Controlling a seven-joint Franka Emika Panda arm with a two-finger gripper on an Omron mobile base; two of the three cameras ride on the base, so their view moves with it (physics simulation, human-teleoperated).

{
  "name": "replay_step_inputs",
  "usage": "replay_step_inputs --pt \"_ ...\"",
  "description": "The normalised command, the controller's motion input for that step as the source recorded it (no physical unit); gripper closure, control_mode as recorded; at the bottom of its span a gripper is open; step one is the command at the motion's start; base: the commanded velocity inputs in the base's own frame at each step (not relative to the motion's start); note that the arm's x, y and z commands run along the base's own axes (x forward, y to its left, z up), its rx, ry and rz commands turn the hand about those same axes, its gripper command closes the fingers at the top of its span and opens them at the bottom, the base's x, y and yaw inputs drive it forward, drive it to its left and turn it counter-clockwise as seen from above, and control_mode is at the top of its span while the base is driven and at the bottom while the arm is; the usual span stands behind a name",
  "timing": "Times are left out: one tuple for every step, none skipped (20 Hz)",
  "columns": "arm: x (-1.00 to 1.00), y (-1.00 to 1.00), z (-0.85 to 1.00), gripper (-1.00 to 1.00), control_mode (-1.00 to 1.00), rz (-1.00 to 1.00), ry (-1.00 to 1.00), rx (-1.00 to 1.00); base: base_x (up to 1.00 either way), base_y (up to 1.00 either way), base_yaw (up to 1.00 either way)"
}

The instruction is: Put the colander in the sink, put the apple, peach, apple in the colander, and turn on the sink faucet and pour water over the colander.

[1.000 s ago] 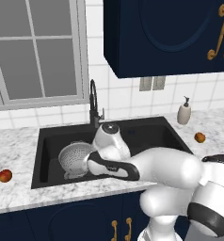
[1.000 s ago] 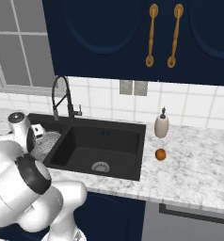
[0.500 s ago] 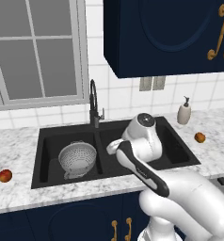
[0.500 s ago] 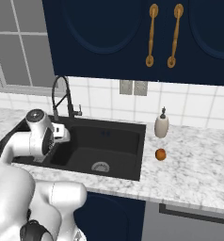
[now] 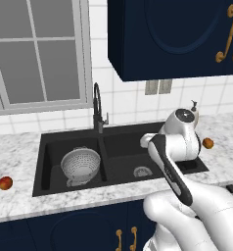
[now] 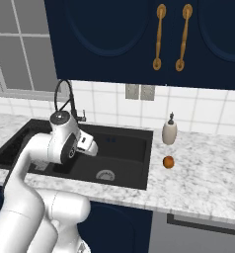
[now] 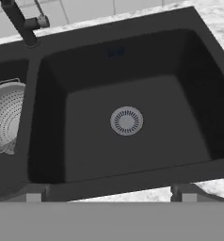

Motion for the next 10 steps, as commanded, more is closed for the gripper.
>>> replay_step_inputs --pt "-0.15 -1.0 0.0 -1.0 -1.0 -0.28 0.01 0.07 0.0 0.0 0.0" --pt "-0.05 -1.0 0.0 -1.0 -1.0 -0.25 0.0 0.06 0.0 0.0 0.0" --pt "0.0 -1.0 0.0 -1.0 -1.0 -0.22 0.0 0.06 0.0 0.0 0.0" --pt "0.0 -0.98 0.0 -1.0 -1.0 -0.22 0.0 0.05 0.0 0.0 0.0" --pt "0.0 -0.95 0.0 -1.0 -1.0 -0.19 0.0 0.04 0.0 0.0 0.0" --pt "0.0 -0.92 0.0 -1.0 -1.0 -0.14 0.0 0.05 0.0 0.0 0.0" --pt "0.0 -0.81 0.0 -1.0 -1.0 -0.14 0.0 0.04 0.0 0.0 0.0" --pt "0.0 -0.78 0.0 -1.0 -1.0 -0.14 0.0 0.02 0.0 0.0 0.0" --pt "0.0 -0.78 0.0 -1.0 -1.0 -0.13 0.0 0.01 0.0 0.0 0.0" --pt "0.0 -0.76 0.0 -1.0 -1.0 -0.1 0.0 0.0 0.0 0.0 0.0"
